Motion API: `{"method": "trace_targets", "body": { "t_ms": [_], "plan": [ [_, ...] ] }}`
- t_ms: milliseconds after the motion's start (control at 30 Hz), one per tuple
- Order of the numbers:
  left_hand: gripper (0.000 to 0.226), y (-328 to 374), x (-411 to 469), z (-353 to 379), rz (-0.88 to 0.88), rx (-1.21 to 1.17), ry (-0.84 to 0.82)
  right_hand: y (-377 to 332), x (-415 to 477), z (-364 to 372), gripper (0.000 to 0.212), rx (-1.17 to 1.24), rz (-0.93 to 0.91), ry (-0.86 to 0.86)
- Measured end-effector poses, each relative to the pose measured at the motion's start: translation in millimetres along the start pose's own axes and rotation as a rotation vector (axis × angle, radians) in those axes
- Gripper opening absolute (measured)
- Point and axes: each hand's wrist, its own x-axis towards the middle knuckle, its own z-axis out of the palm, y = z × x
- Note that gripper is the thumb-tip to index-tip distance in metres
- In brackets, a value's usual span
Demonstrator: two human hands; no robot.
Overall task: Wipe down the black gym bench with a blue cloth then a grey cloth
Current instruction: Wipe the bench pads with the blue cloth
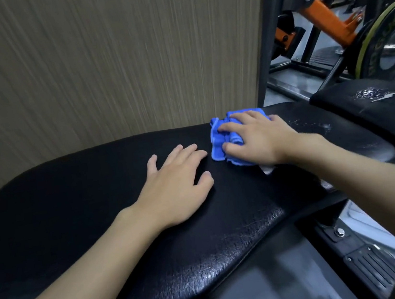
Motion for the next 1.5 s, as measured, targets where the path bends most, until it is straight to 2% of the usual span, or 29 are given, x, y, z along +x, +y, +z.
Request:
{"method": "trace_targets", "body": {
  "t_ms": [167,300,467,600,700,833,1000,1133,1233,1500],
  "plan": [
    [0.050,-3,0,0,0.004,-0.020,0.006,10,53,0,0.054,0.018,0.088,-0.051],
    [0.049,-1,-1,-2,0.006,-0.034,0.009,11,47,1,0.053,0.020,0.085,-0.037],
    [0.049,2,-3,-3,-0.001,-0.028,-0.005,11,-6,-2,0.049,0.006,0.023,0.007],
    [0.045,13,2,-6,-0.010,-0.033,0.004,15,-66,-5,0.057,-0.035,-0.030,0.031],
    [0.042,31,15,-3,0.065,-0.045,0.019,21,-107,-5,0.071,-0.054,-0.041,0.056],
    [0.038,57,43,3,0.134,-0.115,0.037,29,-126,-2,0.073,-0.028,-0.037,0.062],
    [0.037,60,56,17,0.129,-0.120,0.046,36,-103,-6,0.077,-0.006,-0.028,0.055],
    [0.044,57,58,20,0.121,-0.100,0.073,52,-60,-7,0.064,0.005,0.015,0.020],
    [0.038,57,59,22,0.141,-0.092,0.106,67,-19,-4,0.055,0.021,0.063,0.017],
    [0.034,55,57,23,0.163,-0.092,0.129,90,44,-8,0.055,0.042,0.185,-0.017]
  ]
}}
